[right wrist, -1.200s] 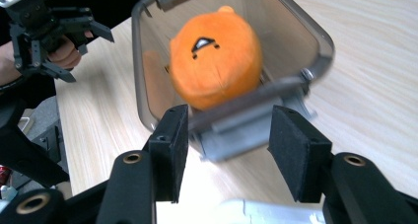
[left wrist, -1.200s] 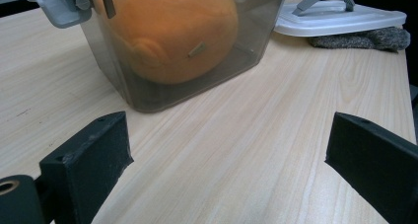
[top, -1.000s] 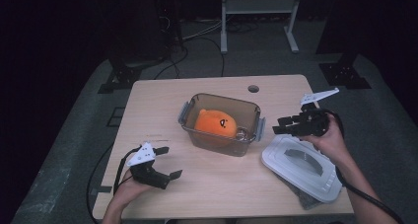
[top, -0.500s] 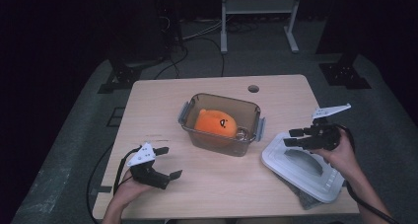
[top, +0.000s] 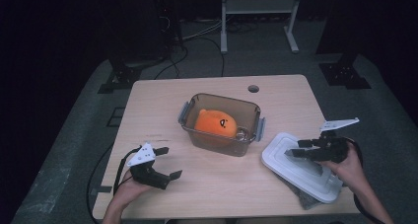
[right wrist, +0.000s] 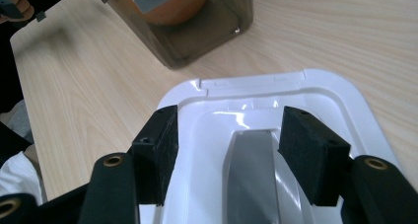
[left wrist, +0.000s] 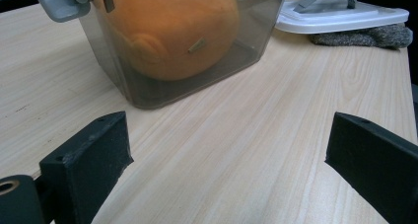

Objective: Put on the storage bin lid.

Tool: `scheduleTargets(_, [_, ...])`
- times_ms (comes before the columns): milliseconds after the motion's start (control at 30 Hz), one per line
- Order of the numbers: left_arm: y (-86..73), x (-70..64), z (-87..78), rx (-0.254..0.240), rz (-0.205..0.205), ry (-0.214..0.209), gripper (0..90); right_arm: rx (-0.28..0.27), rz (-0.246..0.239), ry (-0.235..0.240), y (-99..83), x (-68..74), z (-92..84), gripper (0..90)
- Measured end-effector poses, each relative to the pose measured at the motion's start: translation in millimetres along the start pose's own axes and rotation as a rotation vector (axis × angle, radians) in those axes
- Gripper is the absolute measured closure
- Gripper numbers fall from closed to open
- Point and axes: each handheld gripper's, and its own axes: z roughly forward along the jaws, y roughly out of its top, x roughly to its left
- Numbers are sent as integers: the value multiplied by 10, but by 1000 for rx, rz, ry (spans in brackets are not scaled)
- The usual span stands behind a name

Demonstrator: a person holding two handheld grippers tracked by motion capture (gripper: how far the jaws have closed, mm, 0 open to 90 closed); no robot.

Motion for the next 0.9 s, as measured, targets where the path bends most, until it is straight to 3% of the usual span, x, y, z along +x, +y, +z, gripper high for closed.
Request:
scheduleTargets(367, [2, -1, -4, -3, -3, 2, 26, 8, 10, -21, -169, -41, 15, 397])
scheduleTargets(900, [2, -1, -4, -2, -3, 2, 26, -9, -10, -68, -322, -27, -1, 596])
